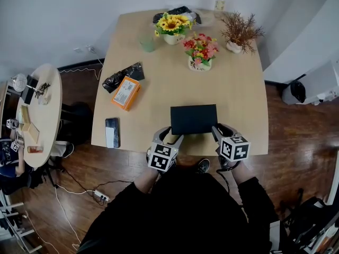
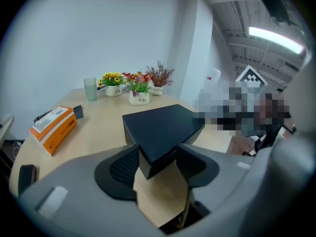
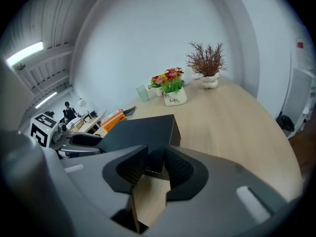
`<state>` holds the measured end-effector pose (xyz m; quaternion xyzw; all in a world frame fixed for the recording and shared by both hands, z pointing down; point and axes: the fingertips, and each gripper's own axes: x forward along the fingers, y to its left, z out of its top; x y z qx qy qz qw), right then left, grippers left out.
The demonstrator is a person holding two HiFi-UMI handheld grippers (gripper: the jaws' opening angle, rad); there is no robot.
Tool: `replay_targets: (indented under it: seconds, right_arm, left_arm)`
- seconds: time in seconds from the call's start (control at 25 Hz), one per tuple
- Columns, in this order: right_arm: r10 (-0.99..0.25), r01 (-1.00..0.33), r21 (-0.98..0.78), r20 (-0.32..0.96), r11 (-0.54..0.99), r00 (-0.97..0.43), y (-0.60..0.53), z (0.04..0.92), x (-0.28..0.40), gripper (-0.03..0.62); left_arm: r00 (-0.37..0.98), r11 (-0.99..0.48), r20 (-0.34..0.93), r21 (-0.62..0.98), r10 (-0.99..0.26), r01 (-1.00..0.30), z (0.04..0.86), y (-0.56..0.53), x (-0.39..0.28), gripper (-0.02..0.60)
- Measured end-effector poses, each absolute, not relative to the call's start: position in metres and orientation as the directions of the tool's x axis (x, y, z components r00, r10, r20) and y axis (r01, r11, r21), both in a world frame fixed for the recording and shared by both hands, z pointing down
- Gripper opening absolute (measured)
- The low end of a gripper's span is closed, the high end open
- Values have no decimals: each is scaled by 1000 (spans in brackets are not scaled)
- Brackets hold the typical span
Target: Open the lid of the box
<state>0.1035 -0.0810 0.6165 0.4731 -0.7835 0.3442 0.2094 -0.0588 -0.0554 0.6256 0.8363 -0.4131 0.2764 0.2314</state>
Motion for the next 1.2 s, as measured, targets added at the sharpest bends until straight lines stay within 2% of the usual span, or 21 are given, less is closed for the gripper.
replay_targets:
  seconds: [0.16, 0.36, 0.4, 0.48, 0.52, 0.64, 0.68, 0.72, 0.76, 0.84, 0.92, 1.04, 1.08, 1.2]
  right_arm:
    - [-607, -892, -354, 654, 282, -451, -79, 611, 105, 90]
    - [-623, -898, -361, 650, 252, -436, -75, 603, 108, 32]
    - [-633, -891, -372, 631, 260, -448, -76, 596, 107, 0]
    - [-659, -875, -385, 581, 294, -478, -82, 577, 101, 0]
    - [-673, -876, -370, 565, 309, -476, -86, 569, 100, 0]
    - [-704, -897, -288, 555, 336, -442, -92, 560, 106, 1]
    - [-693, -896, -279, 567, 346, -444, -91, 565, 109, 6]
    - [-669, -889, -287, 586, 357, -458, -87, 574, 110, 63]
    - [-637, -880, -307, 607, 363, -475, -83, 585, 110, 109]
    - [-586, -867, -347, 640, 356, -497, -74, 605, 107, 154]
    - [-566, -864, -373, 653, 338, -503, -69, 617, 102, 167]
    - [-572, -872, -365, 659, 325, -489, -67, 620, 96, 150]
    - [-576, -878, -350, 663, 327, -478, -68, 619, 96, 146]
    - [-591, -897, -307, 676, 317, -440, -70, 617, 100, 120]
  left_arm:
    - [485, -570, 655, 99, -580, -816, 619, -56, -61, 216]
    - [472, -609, 653, 21, -592, -793, 614, -52, -61, 197]
    - [477, -623, 638, -5, -604, -782, 608, -52, -59, 162]
    - [496, -648, 602, -47, -625, -760, 597, -52, -53, 48]
    - [504, -650, 586, -51, -634, -758, 593, -54, -51, 39]
    - [502, -597, 549, 8, -669, -803, 583, -57, -63, 75]
    - [502, -578, 548, 40, -669, -815, 583, -57, -69, 144]
    - [507, -569, 556, 72, -659, -819, 587, -56, -73, 233]
    - [515, -568, 570, 100, -641, -817, 593, -54, -76, 283]
    - [531, -580, 606, 135, -593, -803, 610, -50, -75, 287]
    - [536, -595, 640, 150, -550, -790, 626, -48, -71, 287]
    - [514, -605, 665, 116, -542, -788, 636, -50, -64, 280]
    - [498, -601, 667, 95, -554, -794, 635, -52, -63, 229]
    - [474, -596, 663, 52, -579, -801, 633, -55, -60, 216]
